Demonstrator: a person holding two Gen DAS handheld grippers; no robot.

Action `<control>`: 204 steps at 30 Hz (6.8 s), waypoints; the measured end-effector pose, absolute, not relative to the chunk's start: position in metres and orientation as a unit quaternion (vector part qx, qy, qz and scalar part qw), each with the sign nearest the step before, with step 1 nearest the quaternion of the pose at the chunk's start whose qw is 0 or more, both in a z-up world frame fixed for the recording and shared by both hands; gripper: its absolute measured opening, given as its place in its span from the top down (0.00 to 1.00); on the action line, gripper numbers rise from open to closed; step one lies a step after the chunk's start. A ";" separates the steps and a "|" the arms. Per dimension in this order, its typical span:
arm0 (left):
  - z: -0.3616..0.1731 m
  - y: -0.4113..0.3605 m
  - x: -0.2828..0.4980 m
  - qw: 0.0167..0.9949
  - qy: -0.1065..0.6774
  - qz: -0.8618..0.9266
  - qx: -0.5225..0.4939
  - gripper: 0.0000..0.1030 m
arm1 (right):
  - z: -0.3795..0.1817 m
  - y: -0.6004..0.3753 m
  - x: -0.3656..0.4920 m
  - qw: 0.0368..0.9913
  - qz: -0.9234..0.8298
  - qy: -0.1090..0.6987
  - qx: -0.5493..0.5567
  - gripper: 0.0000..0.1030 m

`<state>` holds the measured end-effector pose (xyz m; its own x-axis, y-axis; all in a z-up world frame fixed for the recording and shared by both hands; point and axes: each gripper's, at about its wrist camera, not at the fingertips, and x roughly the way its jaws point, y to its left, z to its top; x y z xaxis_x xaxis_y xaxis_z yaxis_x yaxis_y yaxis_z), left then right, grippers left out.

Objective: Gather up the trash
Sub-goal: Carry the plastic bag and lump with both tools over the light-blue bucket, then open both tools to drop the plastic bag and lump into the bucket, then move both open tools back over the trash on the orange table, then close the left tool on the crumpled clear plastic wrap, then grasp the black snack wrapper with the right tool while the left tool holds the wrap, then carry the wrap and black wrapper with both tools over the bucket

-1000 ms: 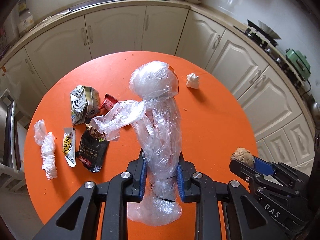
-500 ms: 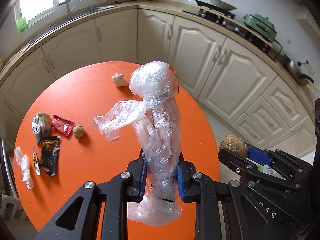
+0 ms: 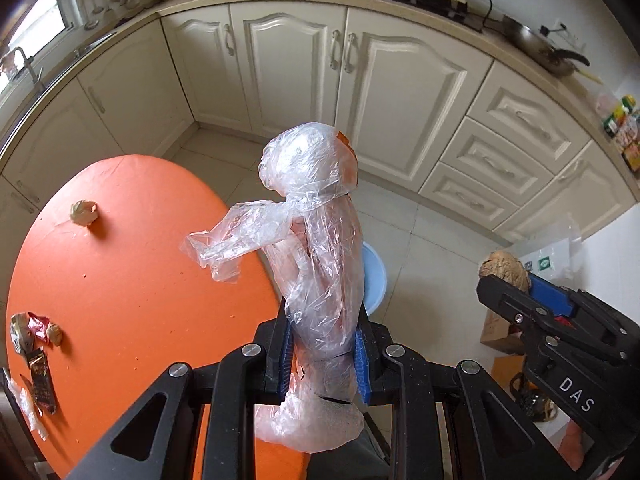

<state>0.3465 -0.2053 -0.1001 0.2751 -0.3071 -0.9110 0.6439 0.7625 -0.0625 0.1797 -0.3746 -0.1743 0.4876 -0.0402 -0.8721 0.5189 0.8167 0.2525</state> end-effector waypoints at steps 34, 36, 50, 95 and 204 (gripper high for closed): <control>-0.230 -0.398 0.482 0.732 0.580 -0.266 0.240 0.46 | -0.268 -0.474 0.222 0.763 -0.203 0.535 0.300 0.62; -0.232 -0.395 0.483 0.732 0.582 -0.266 0.236 0.46 | -0.268 -0.470 0.228 0.764 -0.197 0.539 0.293 0.62; -0.217 -0.347 0.487 0.739 0.587 -0.252 0.213 0.45 | -0.233 -0.441 0.254 0.803 -0.198 0.503 0.251 0.14; -0.060 0.098 0.290 0.863 0.492 -0.119 -0.012 0.19 | -0.126 -0.181 0.241 0.875 -0.086 0.463 0.112 0.01; -0.066 -0.039 0.374 0.826 0.526 -0.193 0.062 0.78 | -0.174 -0.245 0.309 0.832 -0.039 0.525 0.174 0.93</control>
<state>0.3738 -0.0393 -0.0658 0.3715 -0.2533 -0.8932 0.3846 0.9176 -0.1002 0.3087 -0.2448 -0.1736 0.4456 0.1174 -0.8875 0.2478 0.9364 0.2483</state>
